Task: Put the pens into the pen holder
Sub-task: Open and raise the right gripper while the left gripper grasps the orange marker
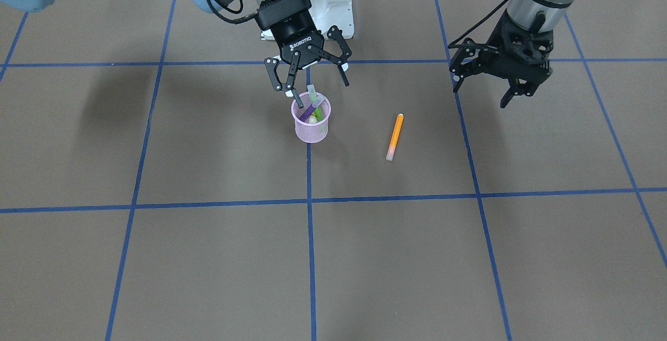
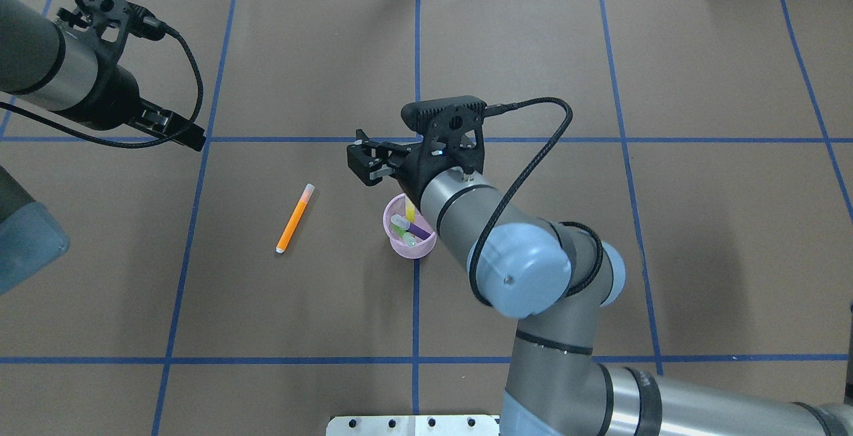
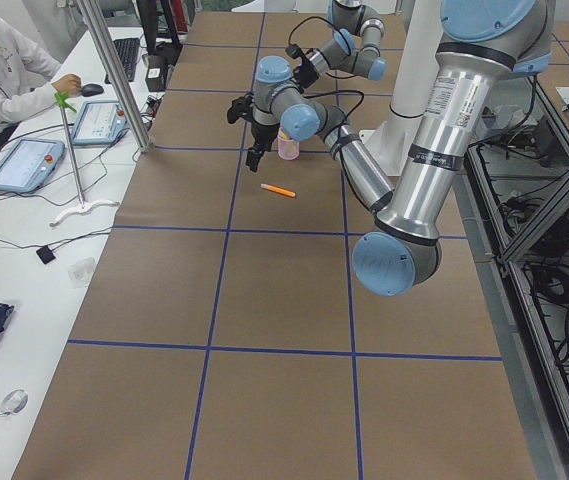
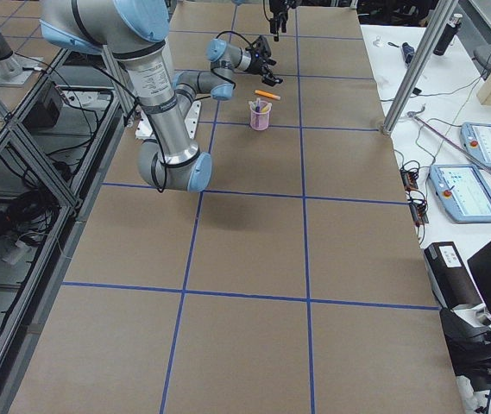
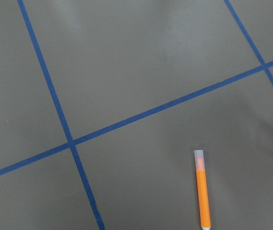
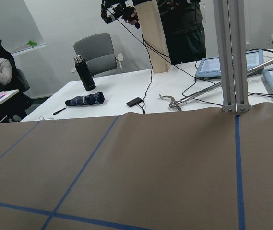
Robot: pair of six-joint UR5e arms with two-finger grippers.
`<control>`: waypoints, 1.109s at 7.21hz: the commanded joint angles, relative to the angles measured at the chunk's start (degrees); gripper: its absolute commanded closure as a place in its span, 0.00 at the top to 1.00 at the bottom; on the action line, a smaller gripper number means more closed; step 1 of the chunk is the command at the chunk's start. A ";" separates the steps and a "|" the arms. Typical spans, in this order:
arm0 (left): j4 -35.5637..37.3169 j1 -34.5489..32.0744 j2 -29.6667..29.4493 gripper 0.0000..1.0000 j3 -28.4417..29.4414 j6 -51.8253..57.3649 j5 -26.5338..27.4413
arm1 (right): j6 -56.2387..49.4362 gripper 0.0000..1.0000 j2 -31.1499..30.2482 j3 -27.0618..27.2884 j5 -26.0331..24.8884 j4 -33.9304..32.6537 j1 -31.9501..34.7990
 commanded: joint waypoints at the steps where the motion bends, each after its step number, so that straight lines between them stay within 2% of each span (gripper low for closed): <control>1: -7.05 3.26 -0.15 1.00 4.64 -6.14 0.74 | 1.65 1.00 -0.59 0.35 21.17 -13.56 12.59; 2: -11.88 5.73 -0.59 1.00 7.71 -9.23 3.27 | 0.70 1.00 -0.68 0.44 30.83 -20.67 17.96; 3: -15.50 8.53 -0.86 1.00 10.35 -11.69 6.51 | -1.49 1.00 -1.29 0.44 39.45 -24.49 23.49; 4: -18.06 10.30 -2.51 1.00 13.69 -14.33 8.37 | -6.90 1.00 -4.08 0.53 45.63 -24.70 27.90; 6: -19.40 11.98 -6.38 1.00 19.24 -16.80 9.78 | -15.96 1.00 -10.14 0.53 51.56 -24.79 34.15; 7: -19.49 14.86 -6.66 1.00 20.13 -17.25 12.67 | -21.32 1.00 -12.61 0.53 52.54 -24.79 36.01; 8: -19.58 15.76 -7.09 1.00 21.27 -17.17 12.87 | -22.33 1.00 -13.07 0.53 52.55 -24.70 36.29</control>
